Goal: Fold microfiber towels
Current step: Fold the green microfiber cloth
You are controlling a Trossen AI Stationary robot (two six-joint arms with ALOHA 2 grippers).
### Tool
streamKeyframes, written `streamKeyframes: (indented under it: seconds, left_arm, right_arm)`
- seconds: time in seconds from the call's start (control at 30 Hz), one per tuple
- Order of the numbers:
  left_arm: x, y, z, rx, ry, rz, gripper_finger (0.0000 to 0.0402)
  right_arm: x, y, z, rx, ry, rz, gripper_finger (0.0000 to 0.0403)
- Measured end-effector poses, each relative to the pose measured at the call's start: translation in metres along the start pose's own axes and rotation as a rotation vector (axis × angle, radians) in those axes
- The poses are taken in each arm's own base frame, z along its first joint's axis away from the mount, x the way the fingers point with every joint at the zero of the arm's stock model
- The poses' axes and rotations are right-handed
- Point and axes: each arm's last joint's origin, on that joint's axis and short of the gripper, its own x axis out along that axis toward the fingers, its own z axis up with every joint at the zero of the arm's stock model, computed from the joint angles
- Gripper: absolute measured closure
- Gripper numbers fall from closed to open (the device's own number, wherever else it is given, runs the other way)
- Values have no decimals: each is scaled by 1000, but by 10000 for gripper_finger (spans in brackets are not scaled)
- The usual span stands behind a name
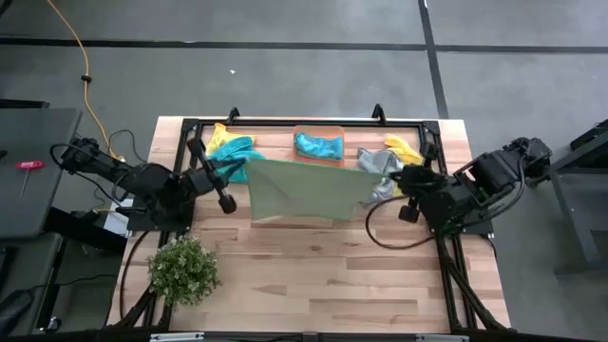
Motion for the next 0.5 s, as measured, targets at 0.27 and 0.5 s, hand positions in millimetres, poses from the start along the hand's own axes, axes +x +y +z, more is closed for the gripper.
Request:
streamKeyframes:
  seconds: [0.27, 0.5]
  left_arm:
    - [23, 16, -7, -6, -67, 38, 401]
    - [54, 23, -22, -30, -91, 64, 401]
  right_arm:
    - [5, -20, -1, -27, 29, -94, 403]
    - [-9, -47, 10, -17, -6, -147, 403]
